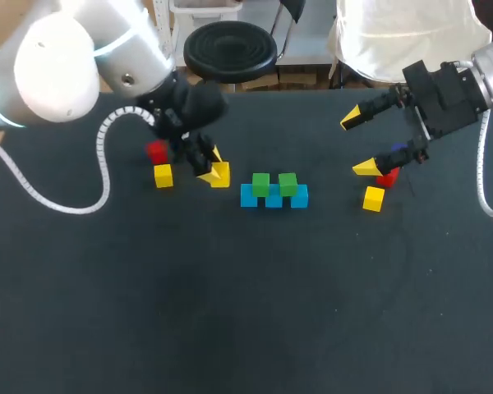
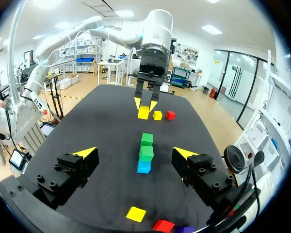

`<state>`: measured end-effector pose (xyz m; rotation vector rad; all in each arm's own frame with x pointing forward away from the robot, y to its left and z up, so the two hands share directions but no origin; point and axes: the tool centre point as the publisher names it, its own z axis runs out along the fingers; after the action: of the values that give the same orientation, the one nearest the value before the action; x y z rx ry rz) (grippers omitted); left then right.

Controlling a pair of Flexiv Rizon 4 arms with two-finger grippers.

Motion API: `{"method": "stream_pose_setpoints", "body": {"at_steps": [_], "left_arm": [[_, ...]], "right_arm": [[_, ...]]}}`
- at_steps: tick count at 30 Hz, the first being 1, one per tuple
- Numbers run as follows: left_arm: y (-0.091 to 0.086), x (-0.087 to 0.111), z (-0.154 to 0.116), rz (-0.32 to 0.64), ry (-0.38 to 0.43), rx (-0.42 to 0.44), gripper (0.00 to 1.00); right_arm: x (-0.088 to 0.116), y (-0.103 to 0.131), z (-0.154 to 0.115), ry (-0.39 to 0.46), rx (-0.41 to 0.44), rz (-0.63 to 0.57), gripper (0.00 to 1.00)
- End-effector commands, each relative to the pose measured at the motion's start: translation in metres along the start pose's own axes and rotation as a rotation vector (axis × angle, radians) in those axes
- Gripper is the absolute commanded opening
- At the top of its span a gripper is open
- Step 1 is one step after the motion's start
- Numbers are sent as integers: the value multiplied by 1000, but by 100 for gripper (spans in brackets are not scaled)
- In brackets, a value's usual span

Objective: Place the blue cubes, place green cubes on the blue cubes, place the yellow cubes on the green cubes, then place the red cubes on the yellow cubes, and place purple cube on the red cubes.

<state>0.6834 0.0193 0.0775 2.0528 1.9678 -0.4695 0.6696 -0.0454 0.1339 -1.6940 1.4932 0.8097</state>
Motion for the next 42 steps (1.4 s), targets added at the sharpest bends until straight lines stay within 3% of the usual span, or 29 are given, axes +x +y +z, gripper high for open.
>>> {"method": "stream_pose_setpoints", "body": {"at_steps": [1,10,13,41,42], "left_arm": [[-4,-19,-2,-17,77,-14,0],[-12,-48,0,-9,121,-7,0],[-11,-53,-2,31,98,-10,0],[-11,-53,-2,31,98,-10,0],[-12,-60,-7,52,90,-27,0]], "right_arm": [[0,0,0,1,0,0,100],[0,0,0,1,0,0,100],[0,0,0,1,0,0,100],[0,0,0,1,0,0,100],[0,0,0,1,0,0,100]]}}
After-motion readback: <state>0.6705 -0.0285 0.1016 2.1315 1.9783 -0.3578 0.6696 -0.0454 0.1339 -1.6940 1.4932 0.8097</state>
